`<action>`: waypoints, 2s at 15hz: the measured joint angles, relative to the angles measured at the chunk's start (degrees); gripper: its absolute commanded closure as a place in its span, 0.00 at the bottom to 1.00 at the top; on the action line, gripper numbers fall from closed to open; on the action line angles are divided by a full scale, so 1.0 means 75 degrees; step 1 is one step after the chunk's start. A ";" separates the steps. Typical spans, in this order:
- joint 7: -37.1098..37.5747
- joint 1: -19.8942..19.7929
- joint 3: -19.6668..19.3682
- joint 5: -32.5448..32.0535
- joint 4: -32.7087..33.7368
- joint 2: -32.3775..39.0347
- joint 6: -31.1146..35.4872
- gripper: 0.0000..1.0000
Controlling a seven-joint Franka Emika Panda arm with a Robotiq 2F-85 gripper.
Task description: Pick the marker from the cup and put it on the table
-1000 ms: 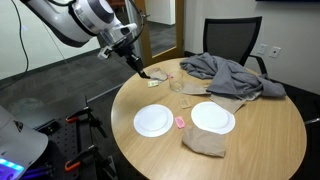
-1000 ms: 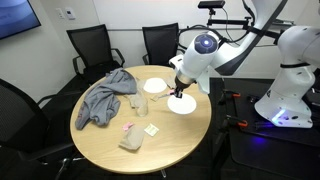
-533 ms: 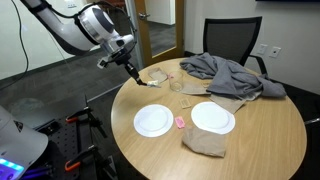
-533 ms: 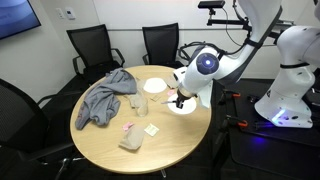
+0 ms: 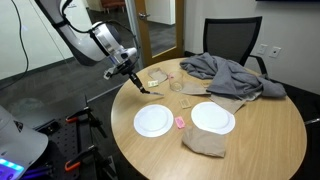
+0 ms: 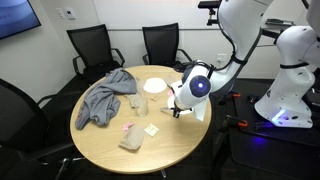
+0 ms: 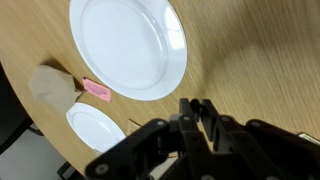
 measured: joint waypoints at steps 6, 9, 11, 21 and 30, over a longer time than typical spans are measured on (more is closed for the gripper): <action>0.0290 0.0158 0.0006 -0.0142 0.0456 0.0626 0.0018 0.22; 0.0352 0.0238 -0.0004 -0.0292 0.0472 0.0541 0.0018 0.00; 0.0406 0.0262 -0.0006 -0.0484 0.0435 0.0342 0.0018 0.00; -0.1286 0.0002 -0.0023 0.0000 -0.0767 -0.1798 0.0040 0.00; -0.5149 -0.1707 0.1216 0.2711 -0.2021 -0.4294 0.0038 0.00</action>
